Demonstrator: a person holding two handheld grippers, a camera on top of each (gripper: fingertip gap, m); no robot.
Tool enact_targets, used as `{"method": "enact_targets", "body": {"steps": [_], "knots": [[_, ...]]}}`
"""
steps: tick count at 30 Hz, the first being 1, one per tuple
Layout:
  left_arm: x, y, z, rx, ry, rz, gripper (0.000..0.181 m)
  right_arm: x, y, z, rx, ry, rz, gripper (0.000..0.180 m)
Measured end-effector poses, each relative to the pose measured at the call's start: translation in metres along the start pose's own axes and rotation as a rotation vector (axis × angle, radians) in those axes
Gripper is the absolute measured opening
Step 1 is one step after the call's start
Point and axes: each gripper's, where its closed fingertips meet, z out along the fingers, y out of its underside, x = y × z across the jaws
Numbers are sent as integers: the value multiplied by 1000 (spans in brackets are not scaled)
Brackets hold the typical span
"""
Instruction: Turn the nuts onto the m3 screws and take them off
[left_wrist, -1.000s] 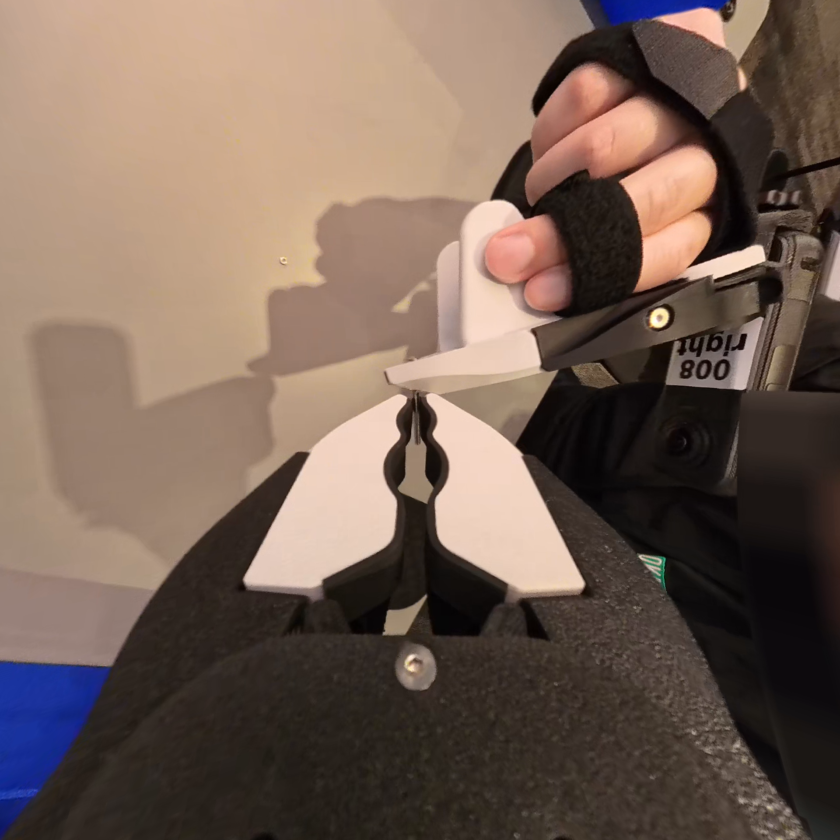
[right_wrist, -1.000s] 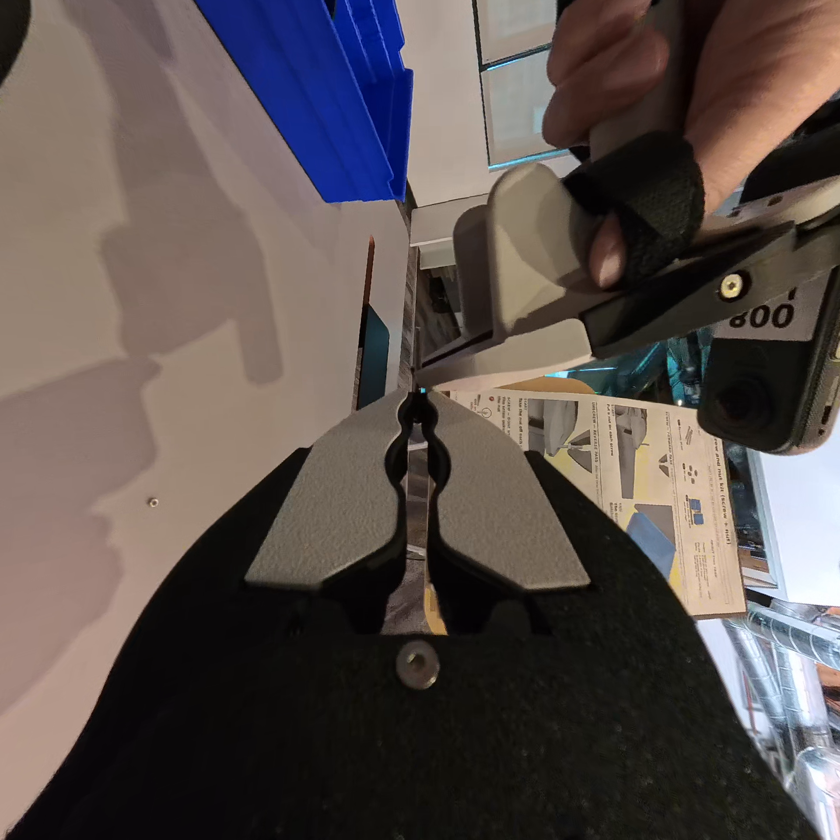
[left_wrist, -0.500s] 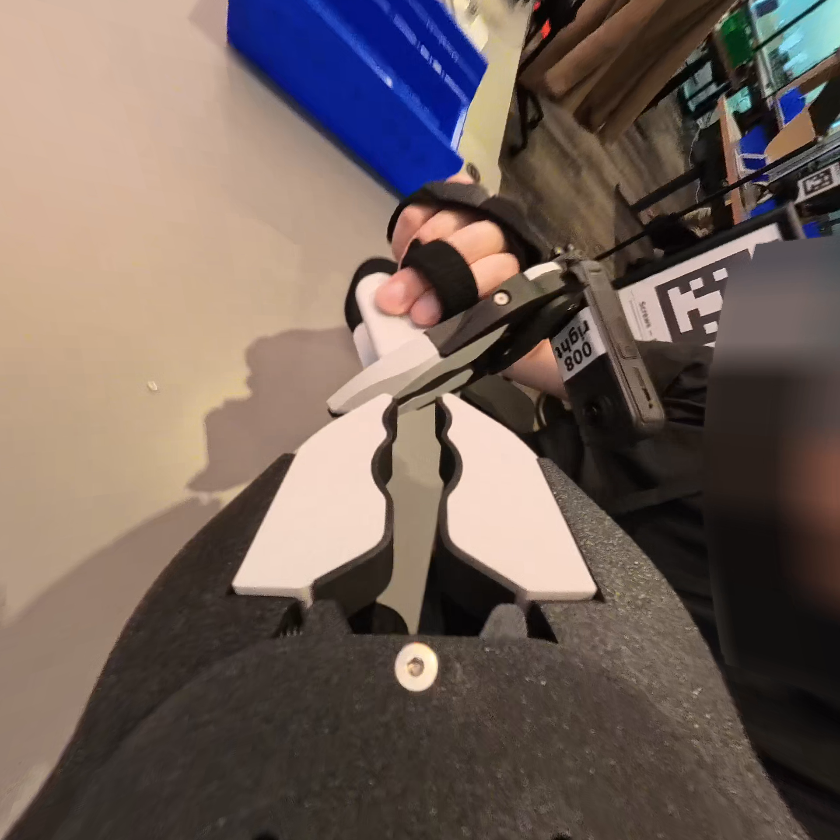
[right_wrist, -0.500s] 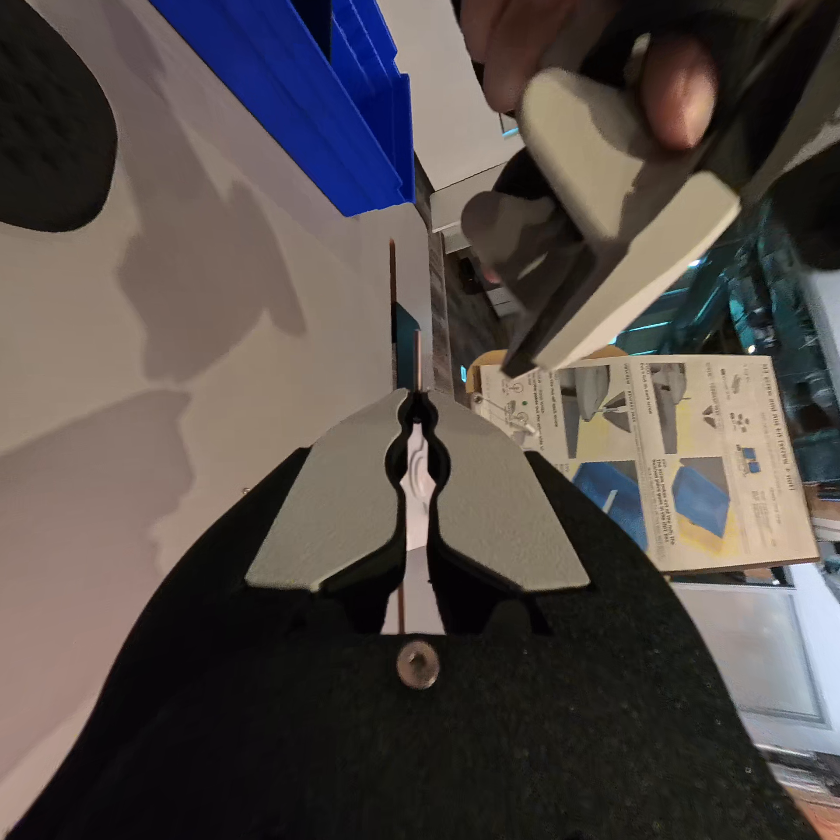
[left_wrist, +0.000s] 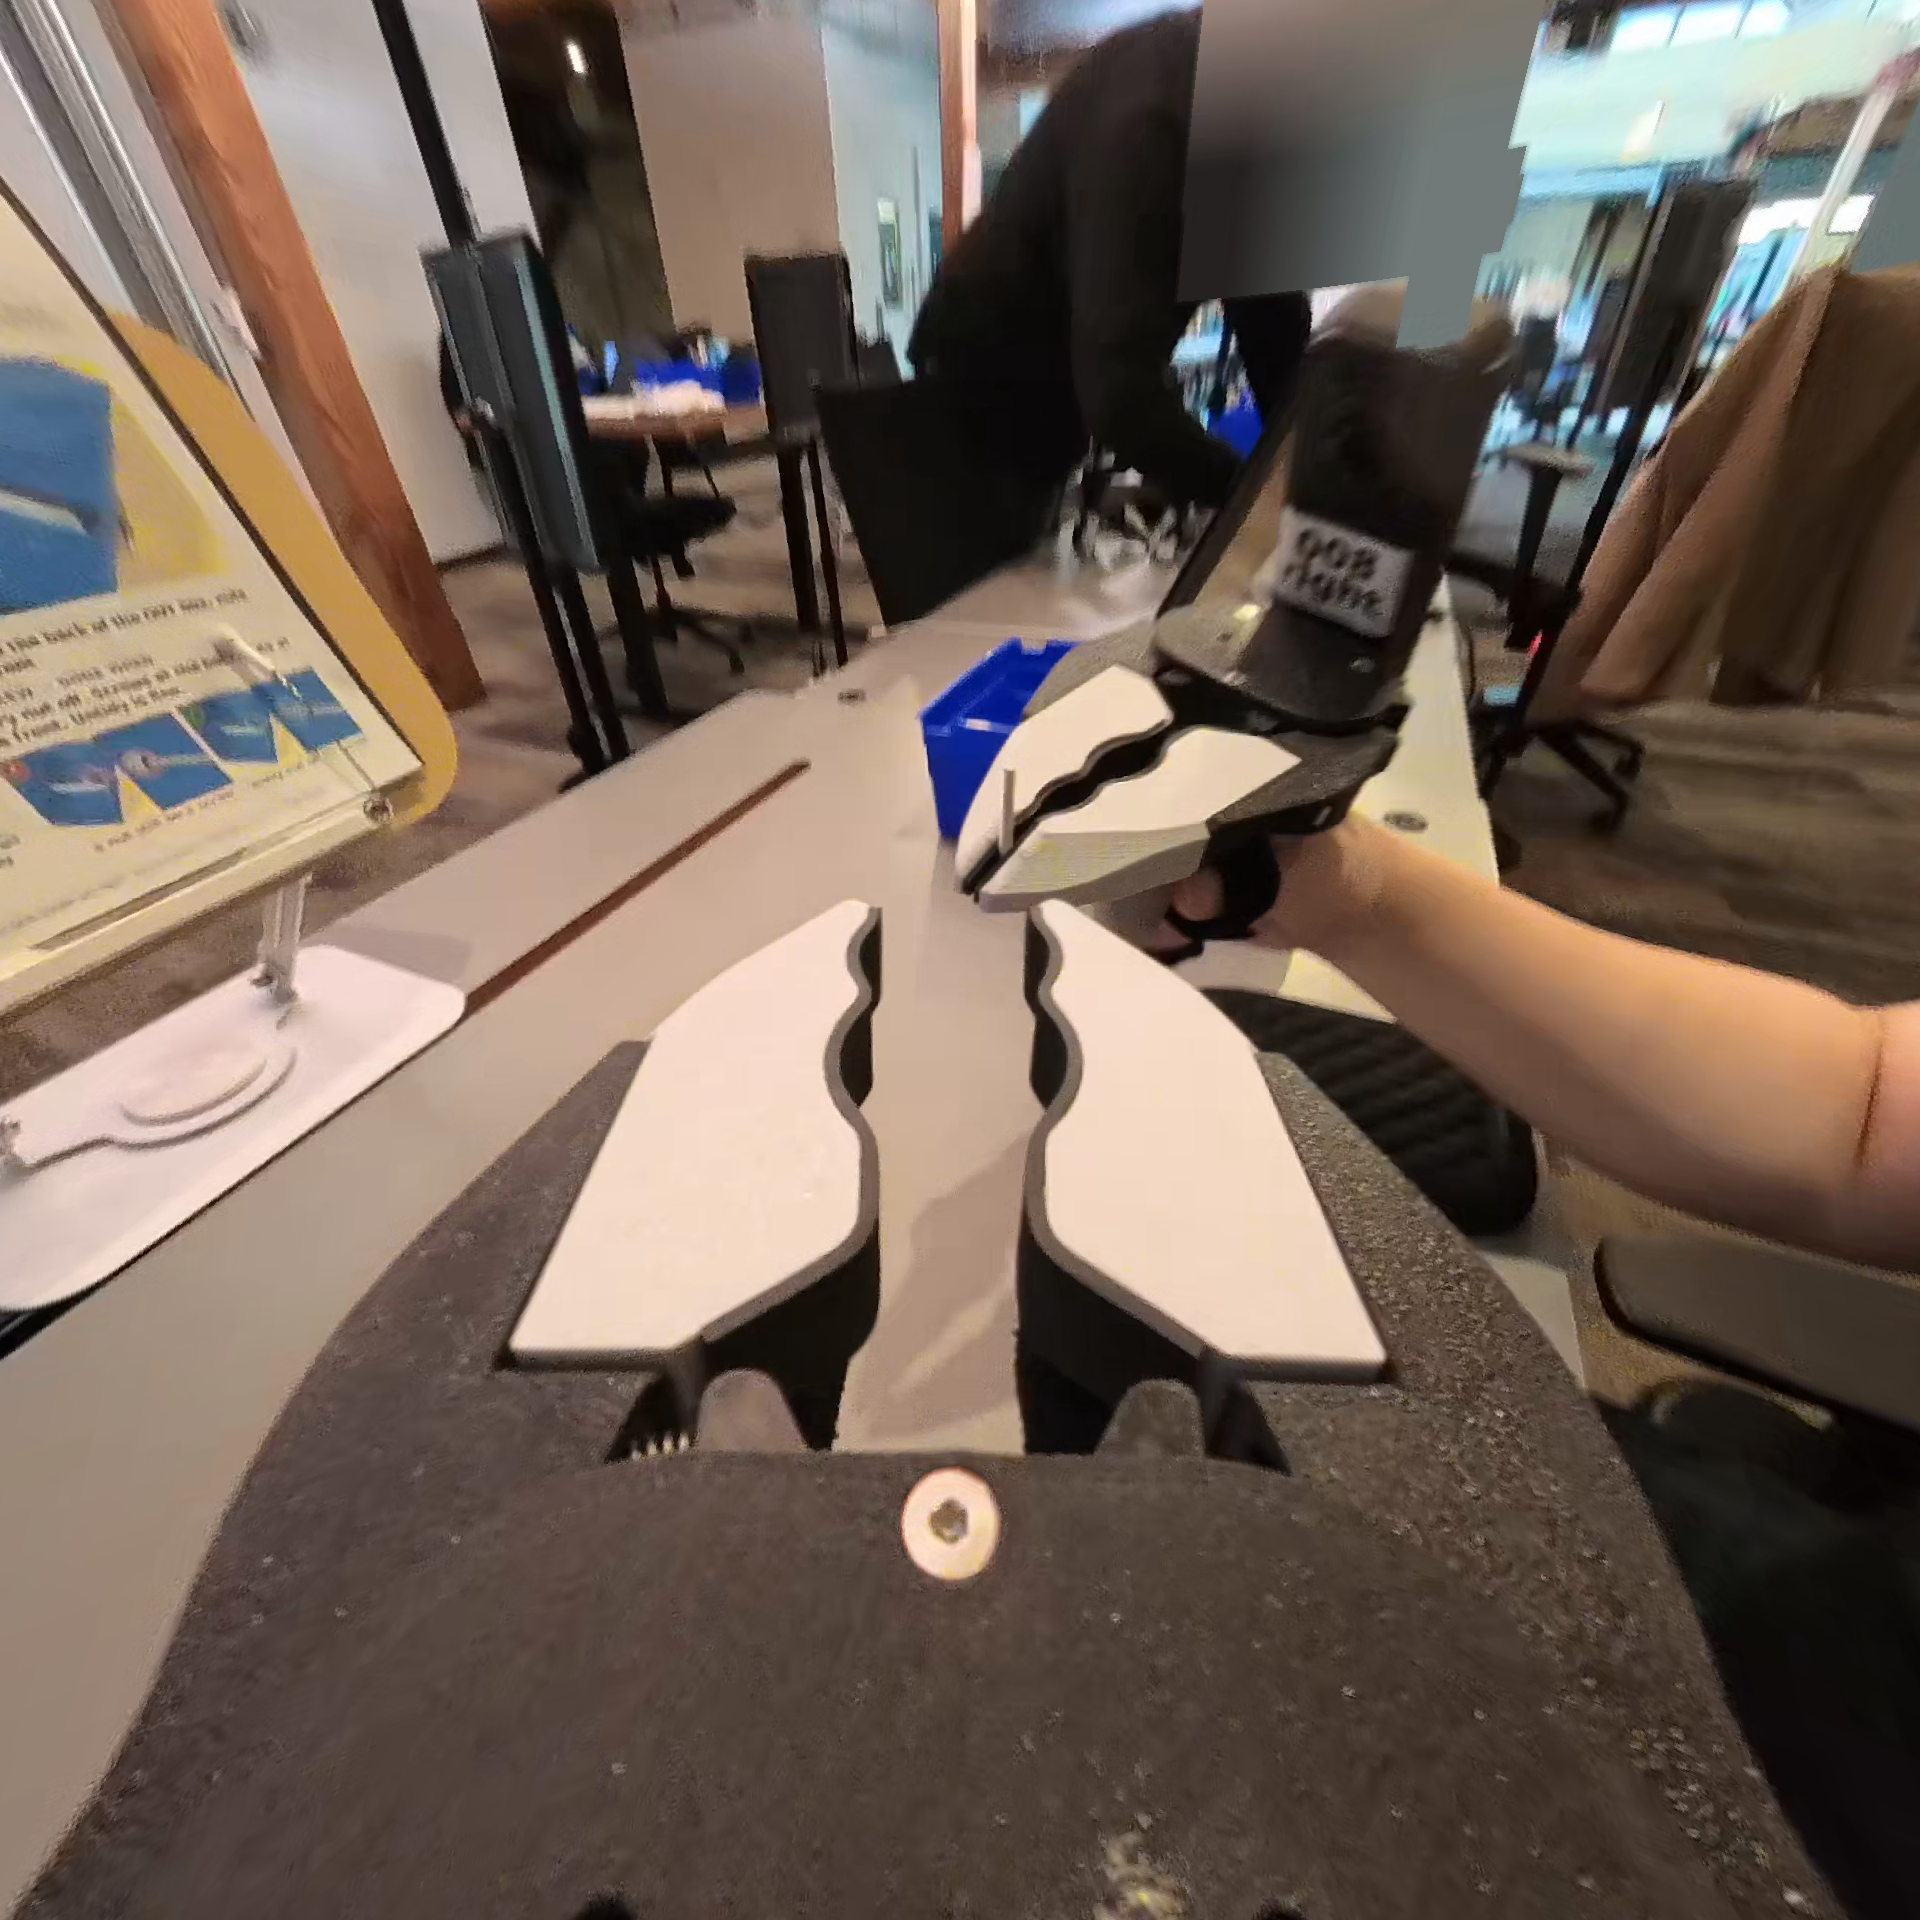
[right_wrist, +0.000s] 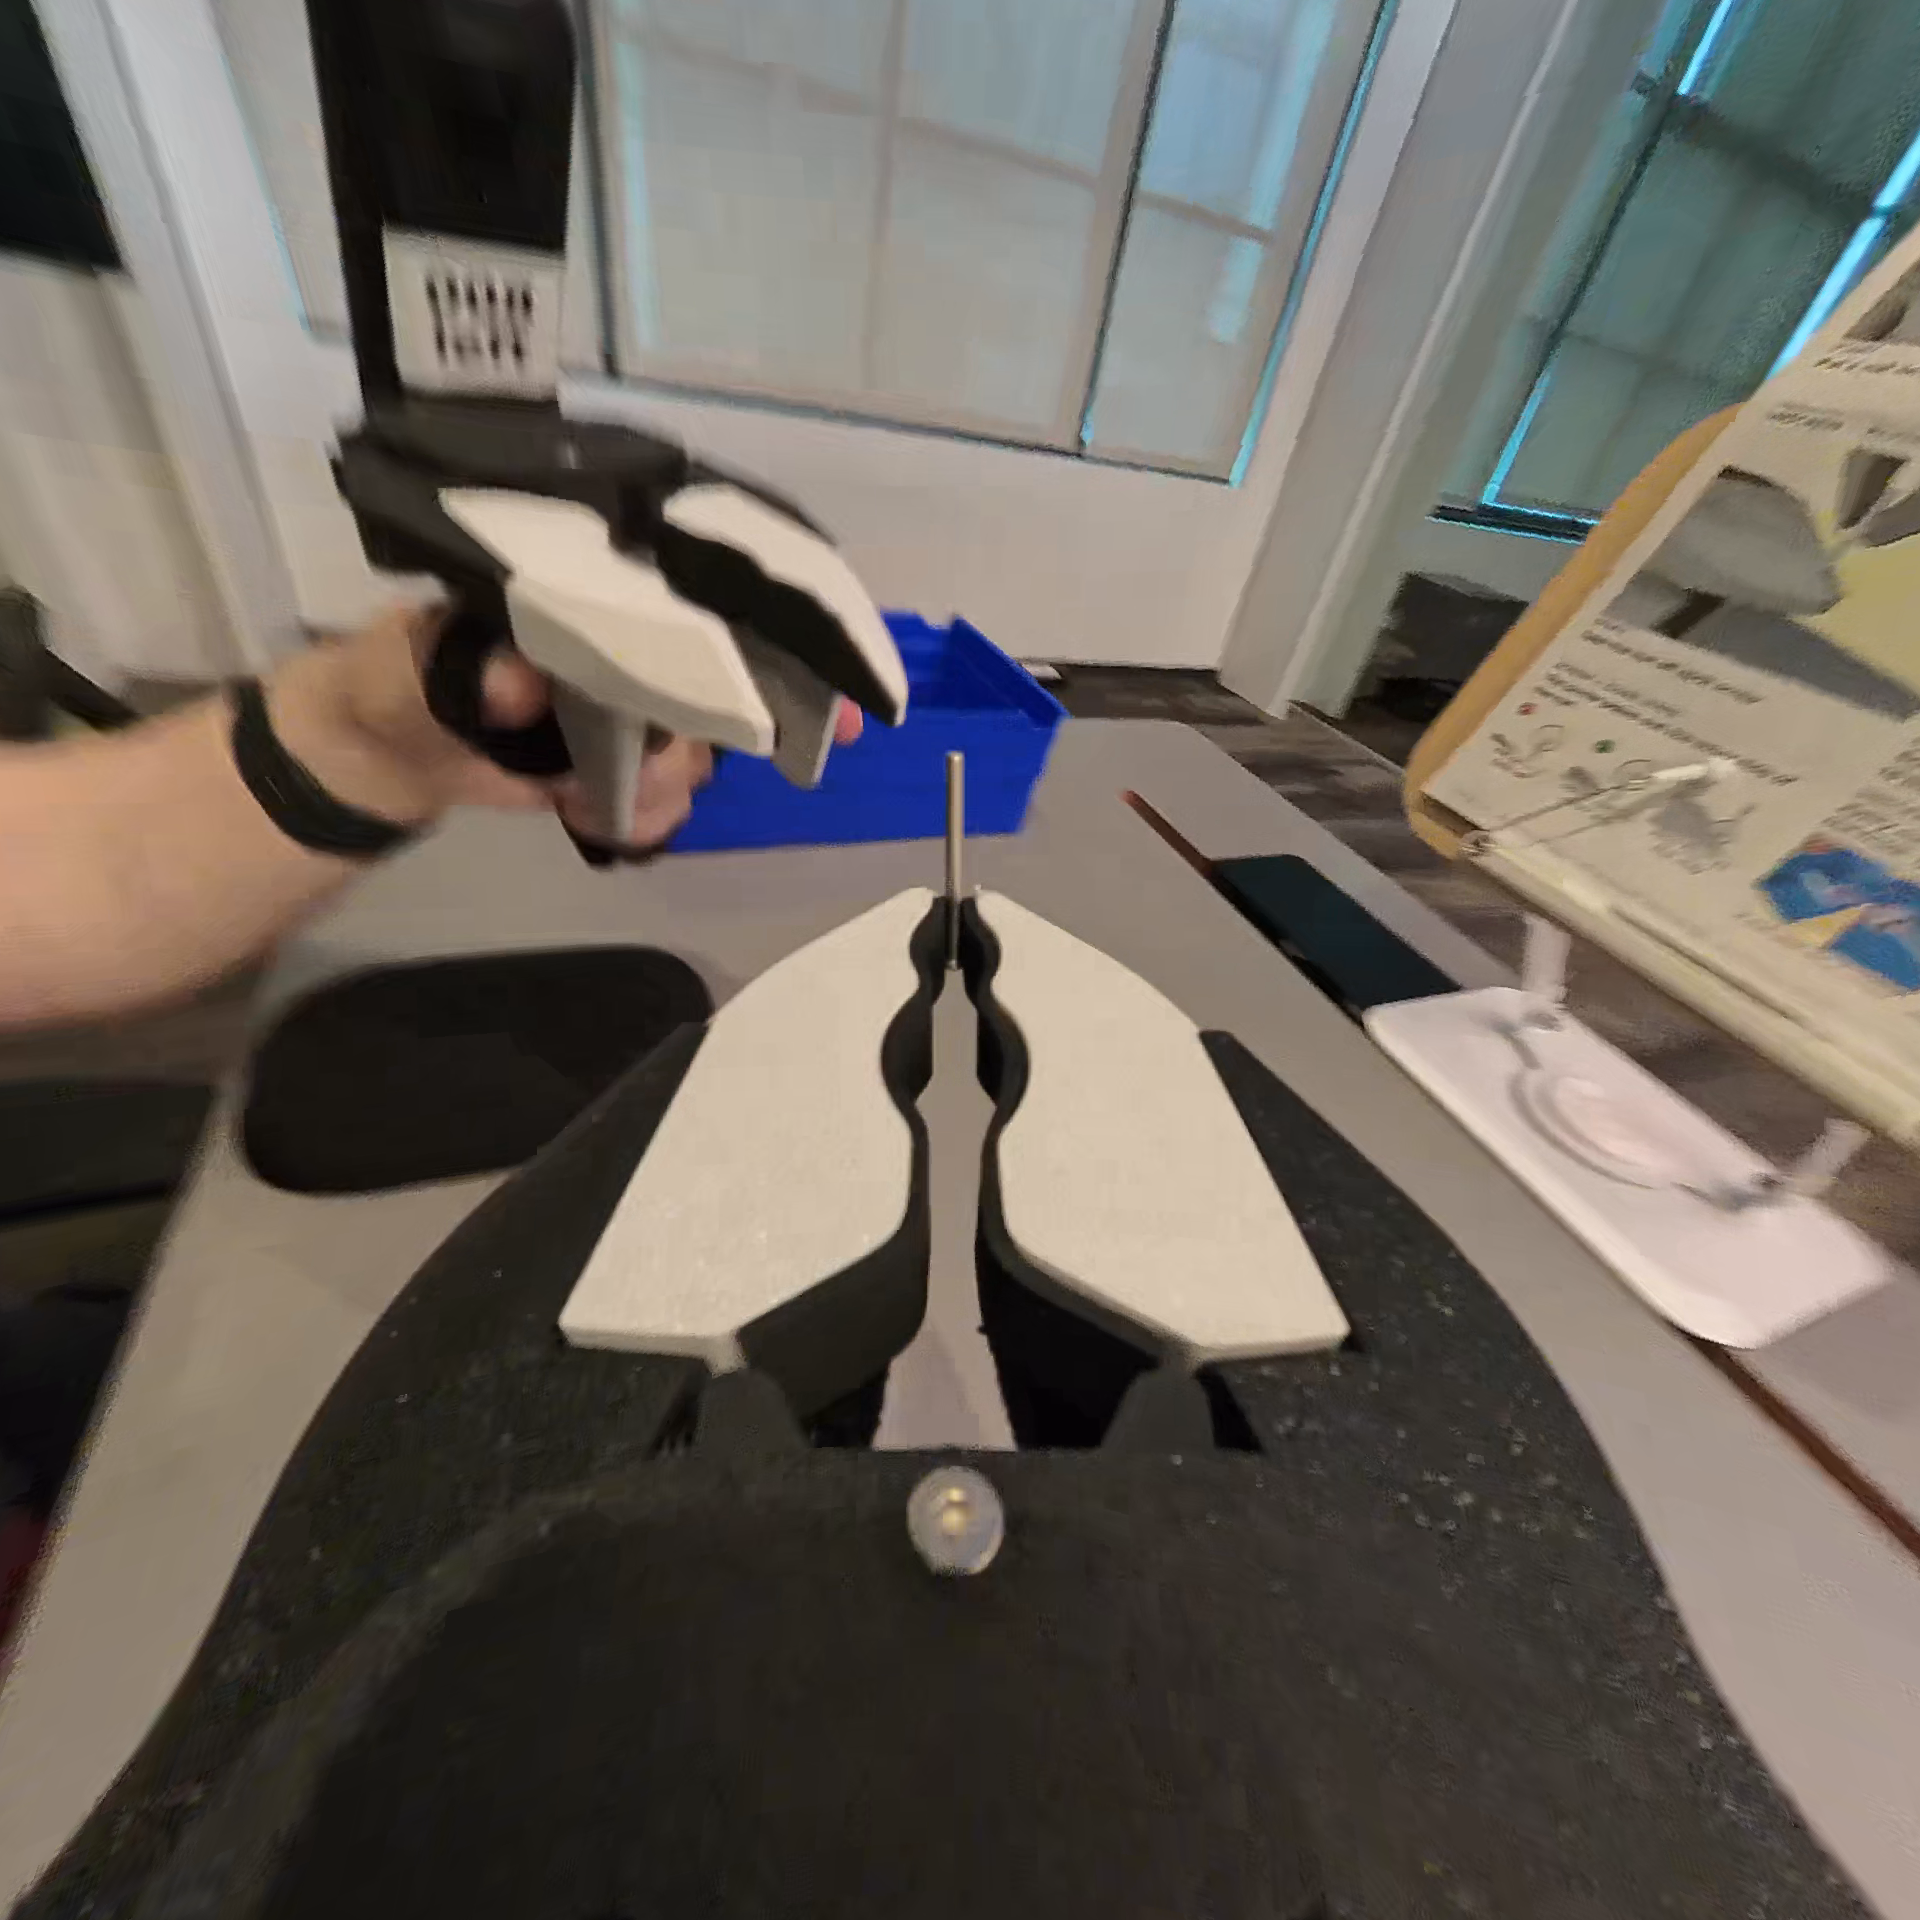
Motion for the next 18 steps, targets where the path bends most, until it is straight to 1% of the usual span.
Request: {"method": "enact_targets", "body": {"steps": [4,6,8,11,13,18], "knots": [[13,3,2,78,-44,30,25,-8,-15,-5,159,-98,228,2],[14,6,5,85,-42,9,25,-13,-22,-6,213,-164,292,2],[15,6,8,81,-16,-40,25,-14,-18,-4,193,-159,277,2],[17,-7,8,138,4,-78,23,-20,-14,3,141,-171,235,2],[17,-13,9,154,-9,-51,21,-24,-9,8,101,-166,196,2],[19,-3,19,69,-26,9,21,-31,-8,11,75,-184,168,2]]}}
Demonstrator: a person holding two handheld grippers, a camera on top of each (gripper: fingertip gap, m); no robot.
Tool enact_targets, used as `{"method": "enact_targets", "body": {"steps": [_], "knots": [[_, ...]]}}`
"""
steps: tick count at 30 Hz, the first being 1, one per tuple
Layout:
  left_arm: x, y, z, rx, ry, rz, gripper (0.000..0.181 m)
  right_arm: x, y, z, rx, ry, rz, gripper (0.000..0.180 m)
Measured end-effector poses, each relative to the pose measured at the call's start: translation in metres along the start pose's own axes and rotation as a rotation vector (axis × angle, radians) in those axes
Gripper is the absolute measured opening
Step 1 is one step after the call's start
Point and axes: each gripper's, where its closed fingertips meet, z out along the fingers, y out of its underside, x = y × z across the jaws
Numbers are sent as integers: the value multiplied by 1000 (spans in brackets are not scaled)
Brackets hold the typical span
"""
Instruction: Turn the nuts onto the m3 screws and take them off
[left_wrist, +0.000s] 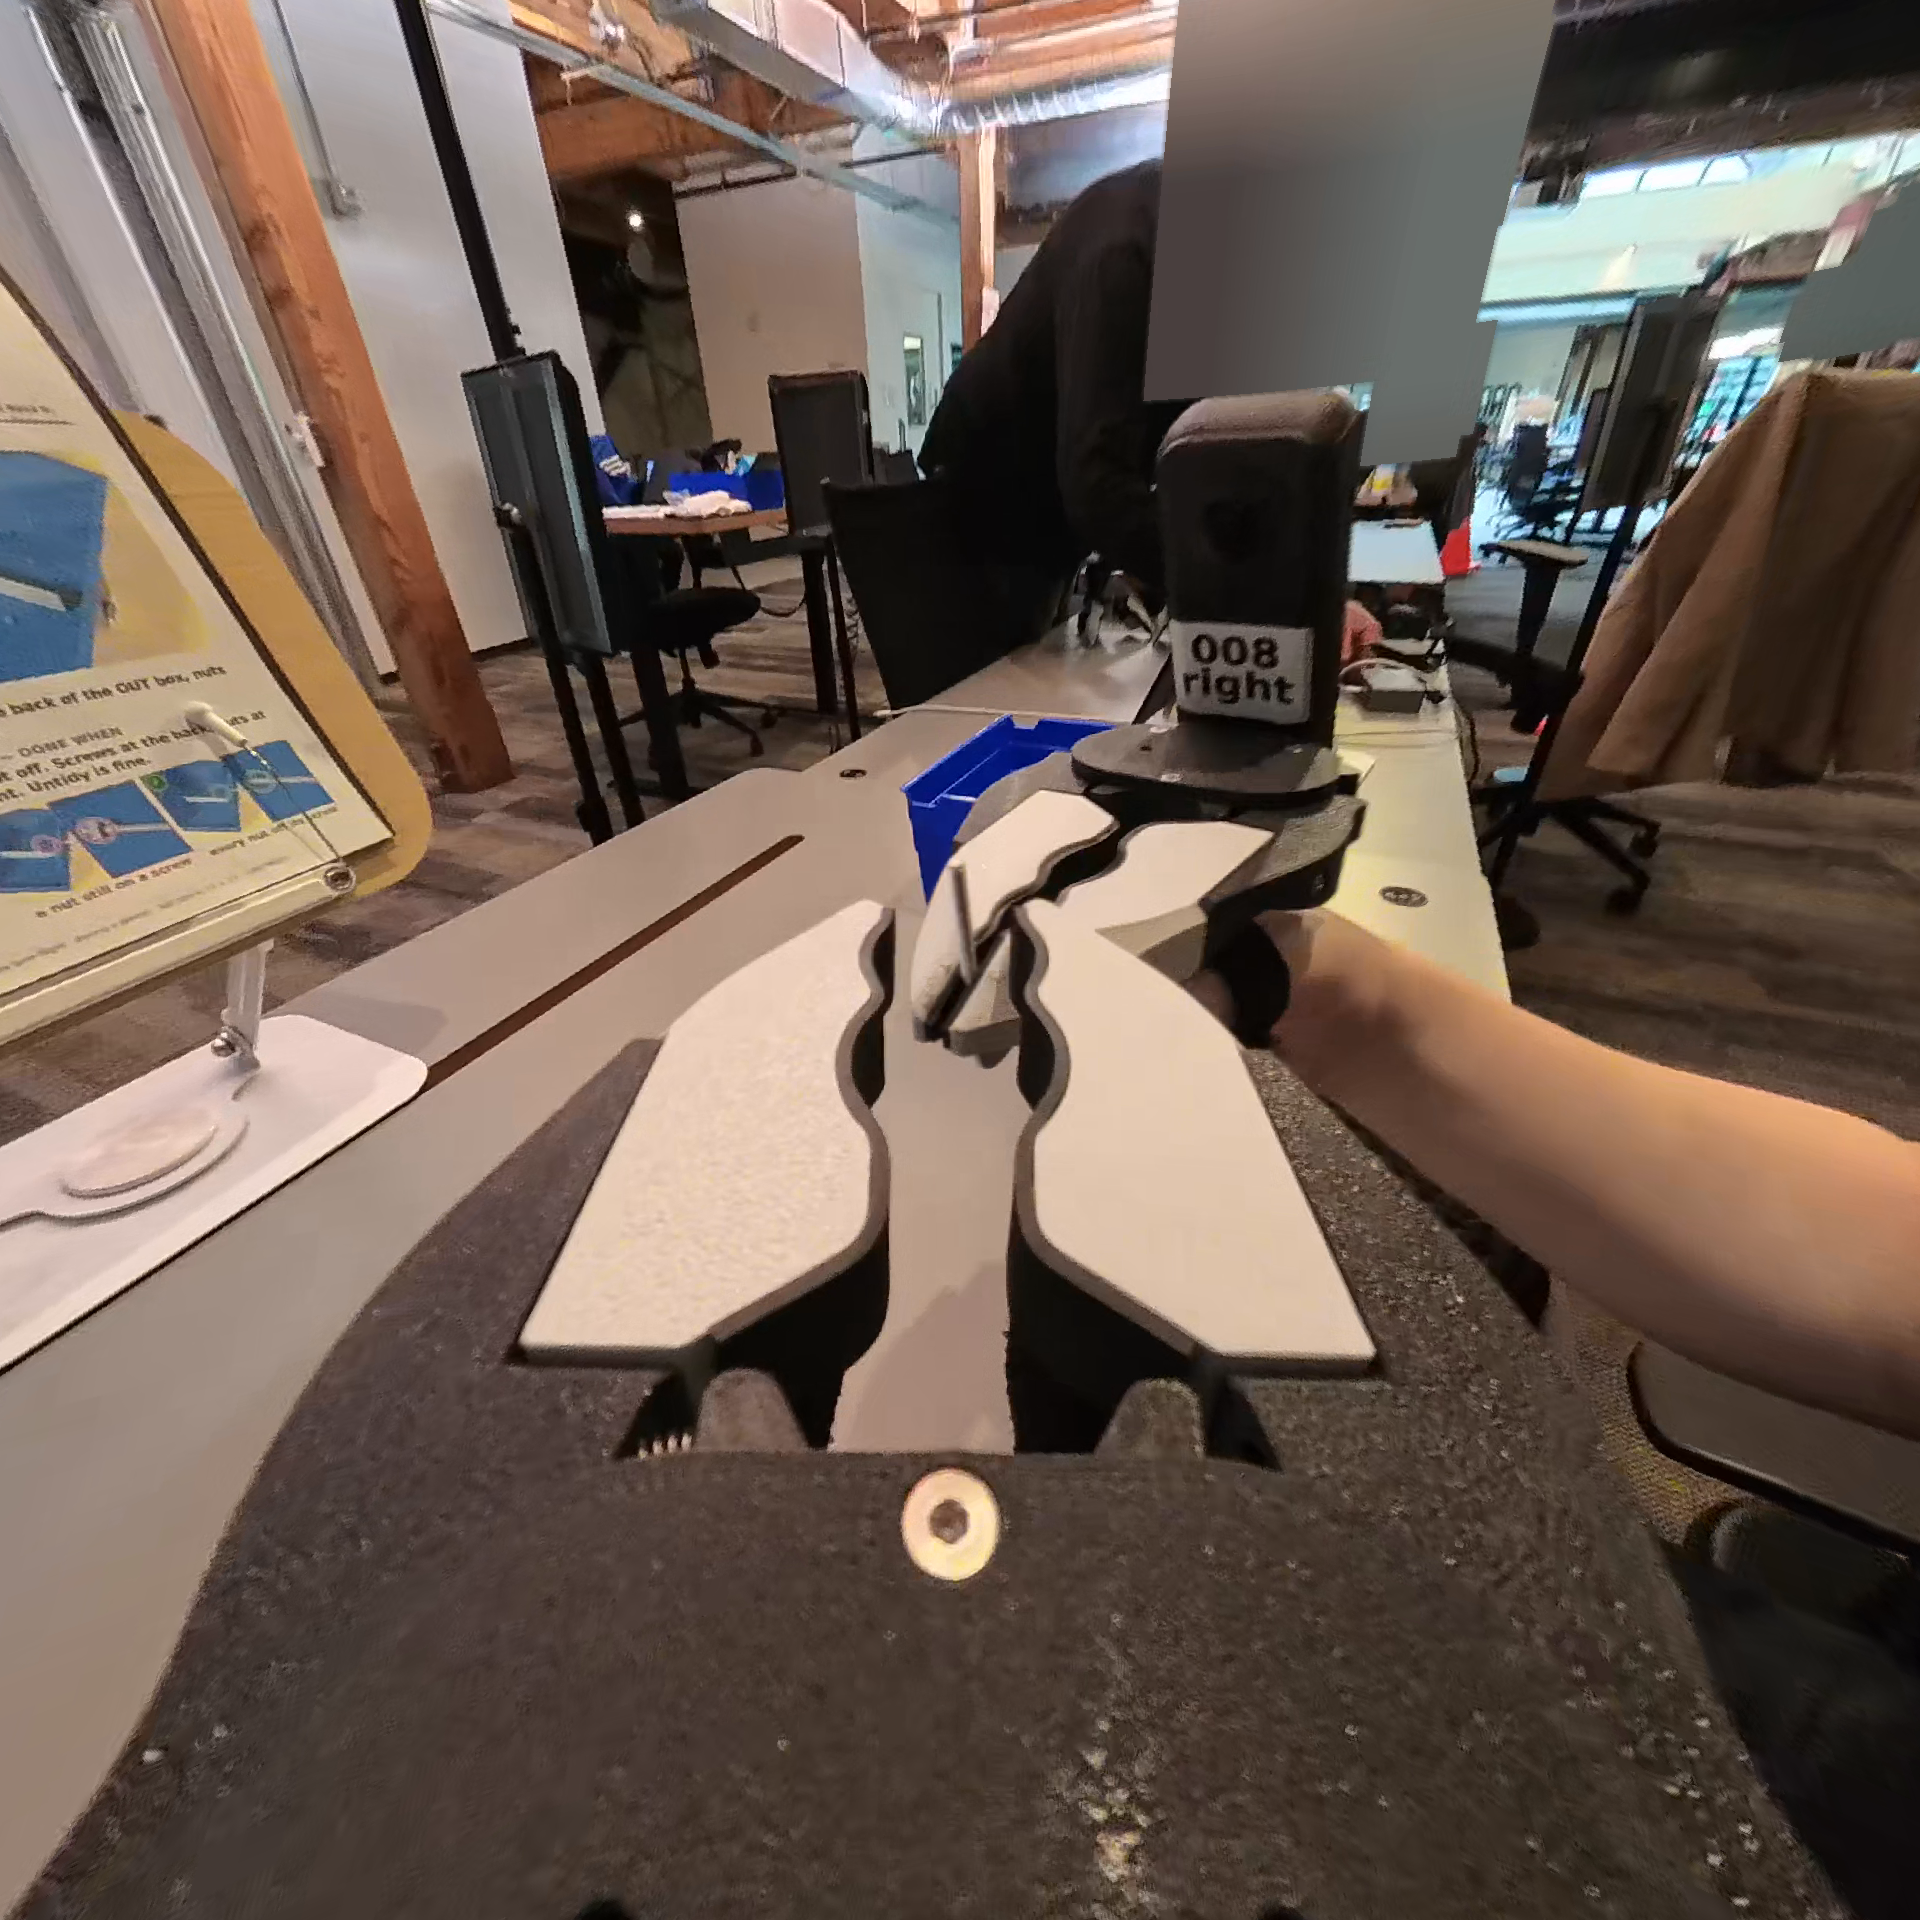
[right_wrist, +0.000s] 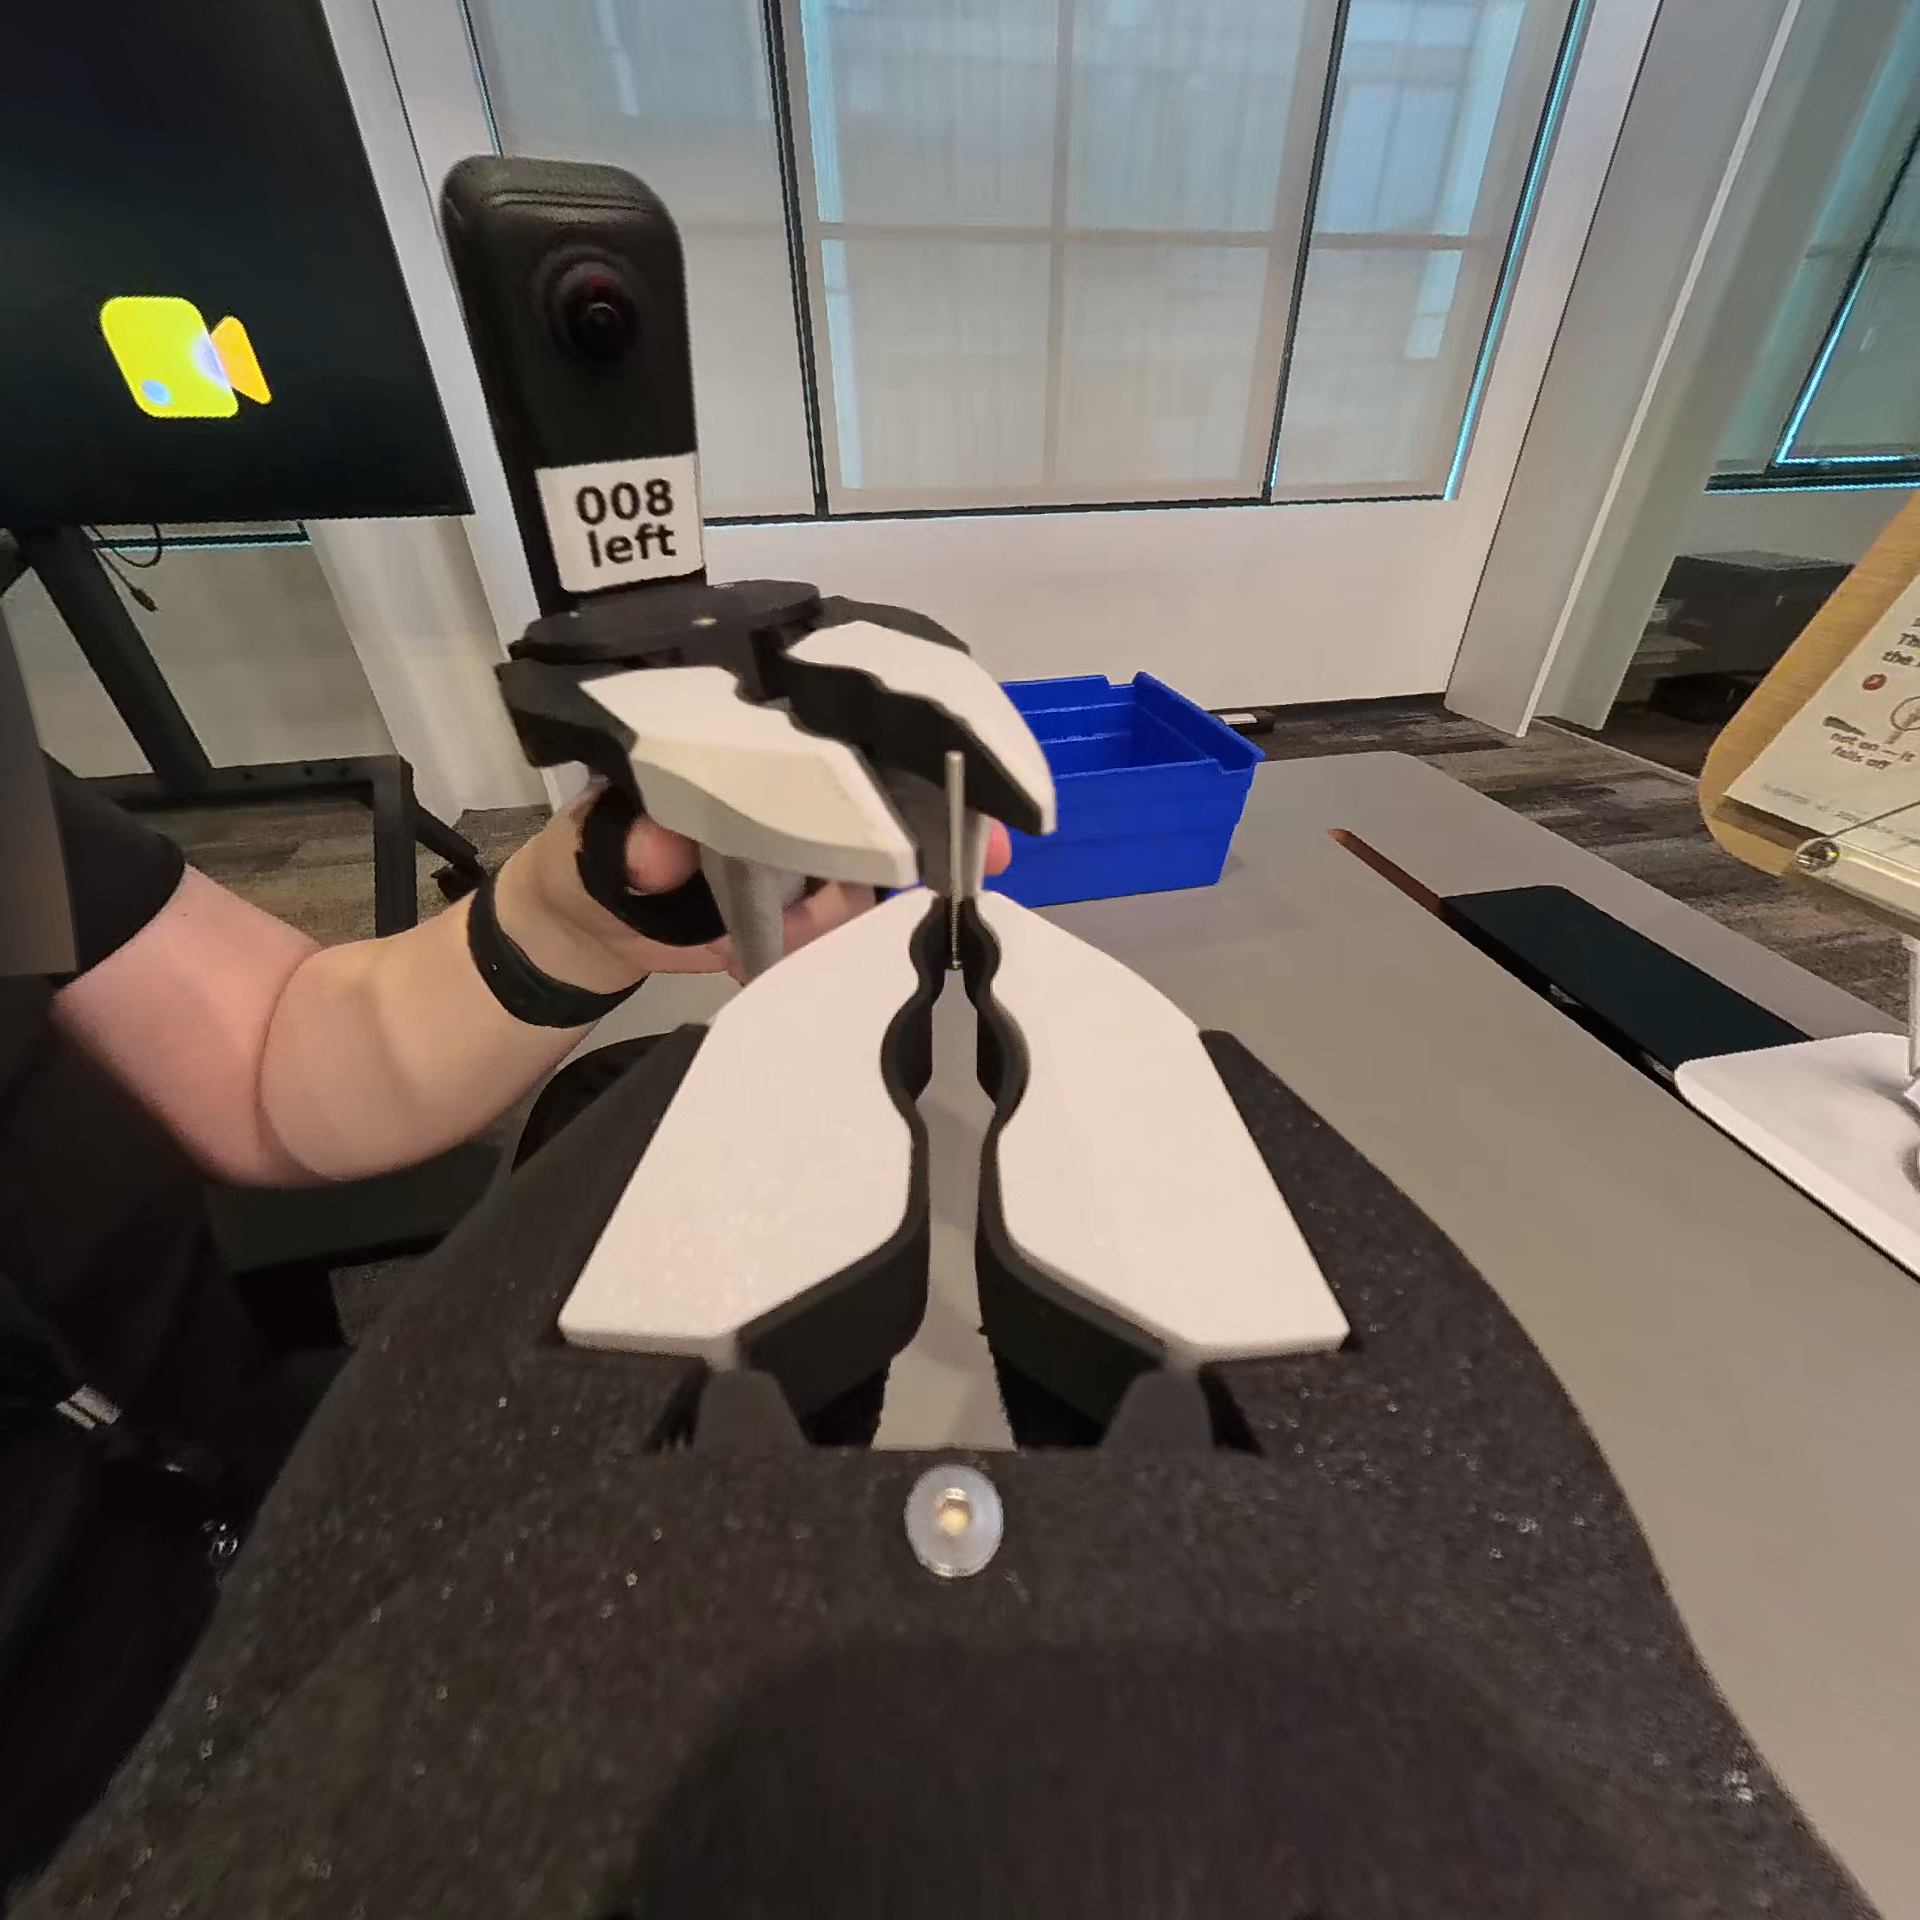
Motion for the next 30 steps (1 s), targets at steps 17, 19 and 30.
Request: {"method": "enact_targets", "body": {"steps": [17,19,30], "knots": [[-1,-7,-7,55,48,-109,16,1,-5,-10,53,-35,134,2],[-4,-4,-12,38,49,-140,16,1,-13,-15,134,-89,246,2],[14,8,-3,-45,107,-165,14,-5,-49,-35,384,-344,551,2]]}}
